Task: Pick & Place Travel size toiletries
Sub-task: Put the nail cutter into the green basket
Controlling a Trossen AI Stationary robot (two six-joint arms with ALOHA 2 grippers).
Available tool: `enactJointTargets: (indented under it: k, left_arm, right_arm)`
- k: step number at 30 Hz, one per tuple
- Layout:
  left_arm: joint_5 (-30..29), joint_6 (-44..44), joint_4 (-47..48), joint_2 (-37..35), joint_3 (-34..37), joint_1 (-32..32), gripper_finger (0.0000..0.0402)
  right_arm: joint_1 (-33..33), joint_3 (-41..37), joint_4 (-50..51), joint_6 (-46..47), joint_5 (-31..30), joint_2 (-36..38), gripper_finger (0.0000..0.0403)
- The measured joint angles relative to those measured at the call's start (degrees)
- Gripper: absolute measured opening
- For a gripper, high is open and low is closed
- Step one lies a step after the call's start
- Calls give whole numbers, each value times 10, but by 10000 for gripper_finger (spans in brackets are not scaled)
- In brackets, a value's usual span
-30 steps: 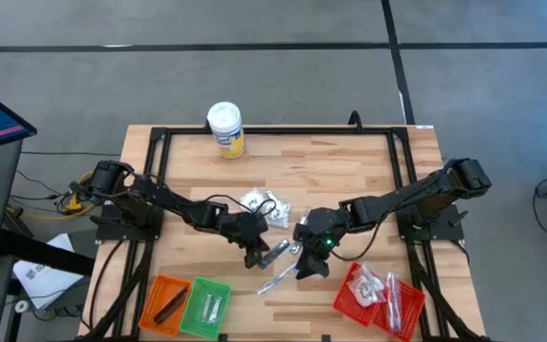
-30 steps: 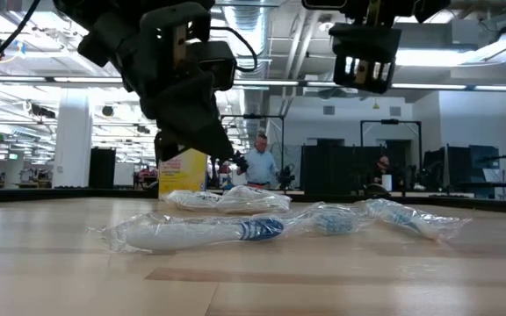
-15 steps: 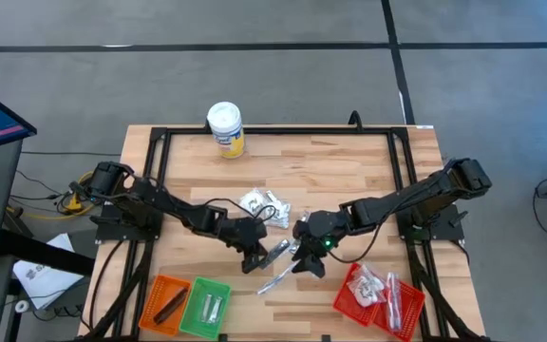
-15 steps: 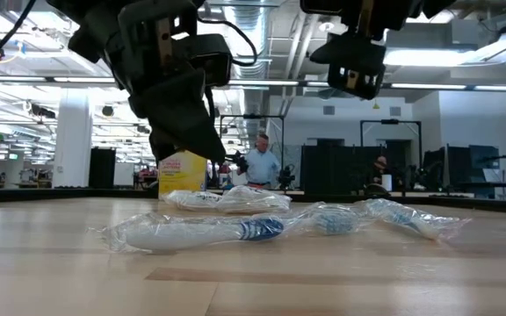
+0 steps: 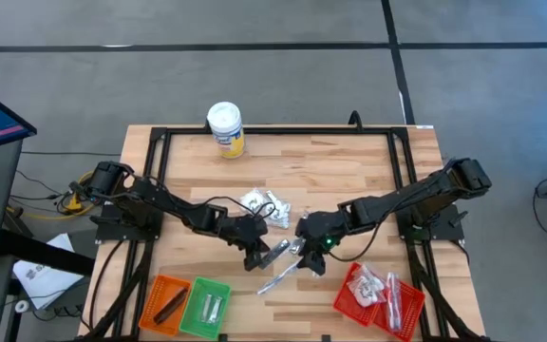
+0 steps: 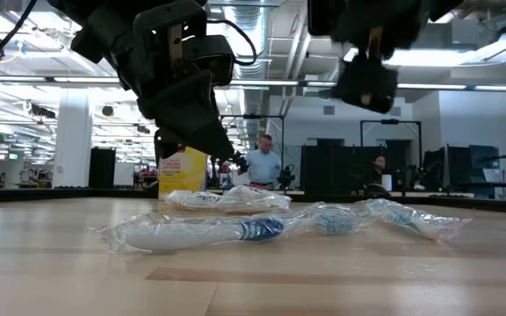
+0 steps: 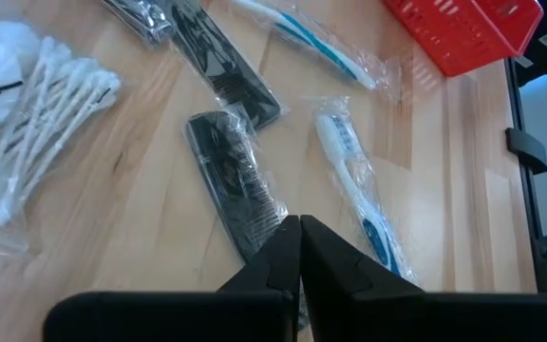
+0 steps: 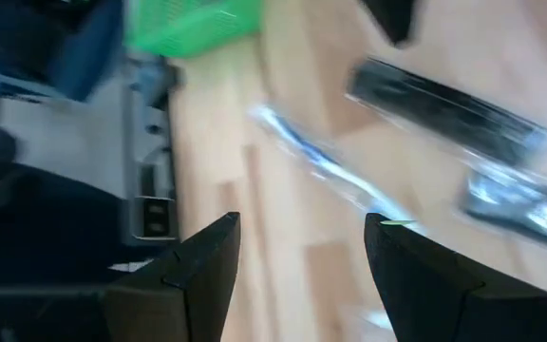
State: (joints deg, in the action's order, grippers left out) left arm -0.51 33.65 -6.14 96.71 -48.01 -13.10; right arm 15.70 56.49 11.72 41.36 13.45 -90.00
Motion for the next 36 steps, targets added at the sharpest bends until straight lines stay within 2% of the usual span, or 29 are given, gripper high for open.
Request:
enactJointTargets:
  k: [6, 13, 28, 33, 36]
  left_arm:
    - [-12, 0, -2, 0, 0, 0, 1]
    - [-16, 0, -4, 0, 0, 9, 1]
    - [-16, -15, -4, 0, 0, 16, 1]
    - [-16, -16, -4, 0, 0, 35, 1]
    - [-16, -16, -4, 0, 0, 50, 1]
  right_arm:
    - [-1, 0, 64, -72, -37, 0, 219]
    - [-23, 0, 63, -230, -49, 0, 219]
    - [-93, 0, 88, -306, -47, 0, 219]
    - [-106, 0, 126, -409, -45, 0, 219]
    - [-115, 0, 145, -503, -46, 0, 219]
